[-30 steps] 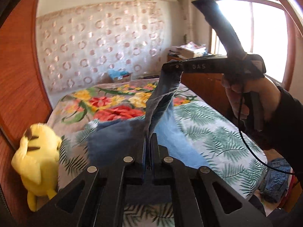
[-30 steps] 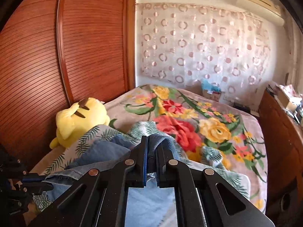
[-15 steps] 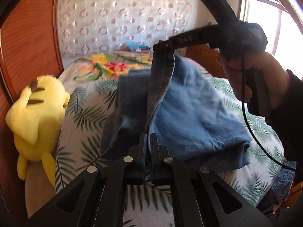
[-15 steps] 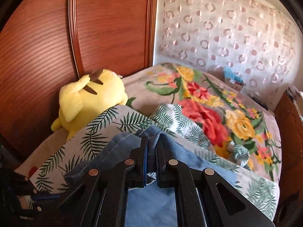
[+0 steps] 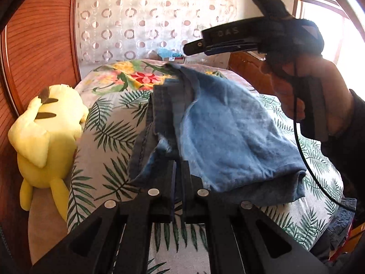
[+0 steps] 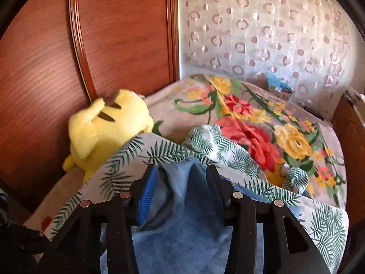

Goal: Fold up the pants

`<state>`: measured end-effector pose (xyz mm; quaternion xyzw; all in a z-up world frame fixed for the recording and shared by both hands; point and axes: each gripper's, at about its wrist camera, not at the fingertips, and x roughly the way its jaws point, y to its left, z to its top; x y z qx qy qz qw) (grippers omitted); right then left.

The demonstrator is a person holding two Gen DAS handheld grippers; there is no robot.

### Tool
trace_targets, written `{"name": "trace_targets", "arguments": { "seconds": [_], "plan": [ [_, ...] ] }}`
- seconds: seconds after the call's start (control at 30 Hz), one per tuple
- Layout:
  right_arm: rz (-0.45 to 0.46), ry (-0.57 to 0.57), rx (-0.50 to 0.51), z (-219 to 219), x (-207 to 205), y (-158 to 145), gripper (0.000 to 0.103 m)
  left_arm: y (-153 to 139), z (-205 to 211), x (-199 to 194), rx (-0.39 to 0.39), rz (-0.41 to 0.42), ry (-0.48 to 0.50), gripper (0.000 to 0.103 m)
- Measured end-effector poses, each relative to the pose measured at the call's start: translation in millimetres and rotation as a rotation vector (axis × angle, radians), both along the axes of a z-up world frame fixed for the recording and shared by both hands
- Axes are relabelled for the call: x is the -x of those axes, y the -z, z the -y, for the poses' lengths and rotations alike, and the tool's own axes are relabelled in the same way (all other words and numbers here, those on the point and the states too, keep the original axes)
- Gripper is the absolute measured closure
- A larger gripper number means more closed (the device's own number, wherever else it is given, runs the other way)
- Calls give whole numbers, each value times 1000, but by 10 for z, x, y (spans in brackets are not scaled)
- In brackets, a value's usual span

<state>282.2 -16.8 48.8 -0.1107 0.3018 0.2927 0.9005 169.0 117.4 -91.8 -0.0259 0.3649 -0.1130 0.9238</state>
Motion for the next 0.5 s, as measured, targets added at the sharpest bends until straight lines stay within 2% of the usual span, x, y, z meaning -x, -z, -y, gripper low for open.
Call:
{"name": "trace_targets", "arguments": {
  "seconds": [0.2,0.33,0.4,0.47,0.5],
  "plan": [
    [28,24,11,464,315,119,56,-87,142,-14,-11,17,16,97],
    [14,59,3,889,600,261,56,-79,263,-56,-39,22,24,82],
    [1,72,2,1078,763,305,56,-71,321,-77,-38,23,33,71],
    [-18,92,-2,1258,866,370,56,-67,374,-101,-28,26,41,52],
    [-29,105,-6,1340,904,405,56,-65,407,-113,-29,25,44,50]
  ]
}}
